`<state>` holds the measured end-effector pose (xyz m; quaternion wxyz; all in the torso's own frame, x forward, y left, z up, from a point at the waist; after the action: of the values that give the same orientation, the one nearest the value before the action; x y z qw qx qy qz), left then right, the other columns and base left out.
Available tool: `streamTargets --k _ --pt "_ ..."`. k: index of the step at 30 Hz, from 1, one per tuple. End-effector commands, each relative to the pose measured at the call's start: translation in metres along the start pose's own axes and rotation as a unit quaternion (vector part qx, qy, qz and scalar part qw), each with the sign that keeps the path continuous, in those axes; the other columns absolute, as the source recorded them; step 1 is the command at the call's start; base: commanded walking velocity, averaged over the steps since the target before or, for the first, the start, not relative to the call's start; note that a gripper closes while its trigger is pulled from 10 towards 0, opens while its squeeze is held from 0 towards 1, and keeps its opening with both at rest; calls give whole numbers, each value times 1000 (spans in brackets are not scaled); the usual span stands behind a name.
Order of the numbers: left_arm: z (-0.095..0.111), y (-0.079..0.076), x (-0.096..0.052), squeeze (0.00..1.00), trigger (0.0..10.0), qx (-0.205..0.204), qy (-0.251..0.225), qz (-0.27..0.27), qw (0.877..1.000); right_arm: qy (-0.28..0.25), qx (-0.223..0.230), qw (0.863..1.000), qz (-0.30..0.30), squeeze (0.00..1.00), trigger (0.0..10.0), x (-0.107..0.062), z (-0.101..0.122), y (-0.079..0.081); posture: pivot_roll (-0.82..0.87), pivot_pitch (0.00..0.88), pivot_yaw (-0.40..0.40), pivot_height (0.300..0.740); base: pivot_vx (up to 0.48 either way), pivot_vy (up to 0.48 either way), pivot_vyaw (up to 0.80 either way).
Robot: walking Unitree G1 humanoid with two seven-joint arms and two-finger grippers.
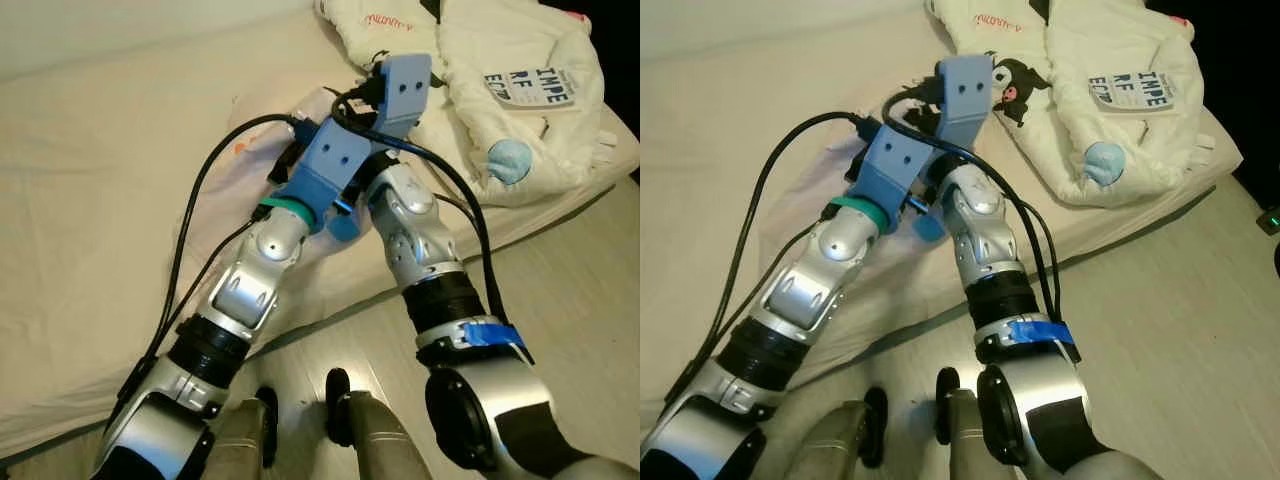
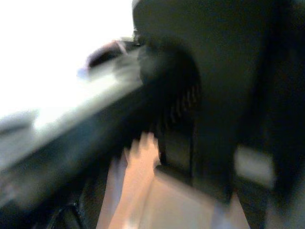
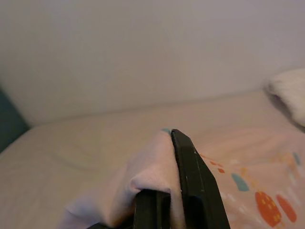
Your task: Clean up the room
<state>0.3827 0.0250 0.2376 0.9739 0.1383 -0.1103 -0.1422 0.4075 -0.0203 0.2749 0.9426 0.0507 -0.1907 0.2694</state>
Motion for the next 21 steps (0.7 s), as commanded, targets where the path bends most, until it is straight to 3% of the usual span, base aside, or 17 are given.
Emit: streamTargets --k 1,3,4,5,7,10,12,15,20,21 --pt "-1 2 2 0 10000 7 3 18 1000 -9 6 1000 29 0 10000 0 4 16 -35 224 40 740 0 0 0" --pt "-1 8 5 0 10000 11 6 40 999 -9 9 999 35 0 10000 -1 4 20 -39 225 40 740 0 0 0" --pt "-4 28 8 0 10000 29 13 93 995 -8 15 999 45 0 10000 -5 3 29 -43 225 41 740 0 0 0" --pt "-4 28 8 0 10000 29 13 93 995 -8 15 999 45 0 10000 -5 3 29 -43 225 41 740 0 0 0" --pt "-6 45 9 0 10000 38 19 132 990 -8 17 999 46 0 10000 -9 2 32 -43 225 41 740 0 0 0" --pt "-6 45 9 0 10000 38 19 132 990 -8 17 999 46 0 10000 -9 2 32 -43 225 41 740 0 0 0" --pt "-11 61 9 0 10000 45 27 157 986 -5 20 999 40 0 10000 -13 1 31 -49 229 41 740 0 0 0" --pt "-13 64 9 0 10000 46 29 164 985 -4 23 999 40 0 10000 -15 1 31 -50 228 38 740 0 0 0" --pt "-8 55 9 0 10000 28 12 137 990 -4 33 998 51 0 10000 -18 3 36 -60 230 35 740 0 0 0" --pt "-6 47 8 0 8588 26 2 119 992 -2 42 998 53 0 10000 -19 4 38 -64 233 41 740 0 0 0"
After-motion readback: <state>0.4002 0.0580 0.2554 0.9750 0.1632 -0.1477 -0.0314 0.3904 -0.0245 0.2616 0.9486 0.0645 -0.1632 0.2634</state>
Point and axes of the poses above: a point about 5 cm out from each wrist's last joint towards the gripper, its own x axis pointing out of the wrist towards the gripper, its own z axis along the axis of the wrist's last joint, y = z × x, the point moved 4 cm from there along x, pointing out of the wrist towards the gripper, and after that the axes turned 6 degrees about -x, right-handed, at the moved point
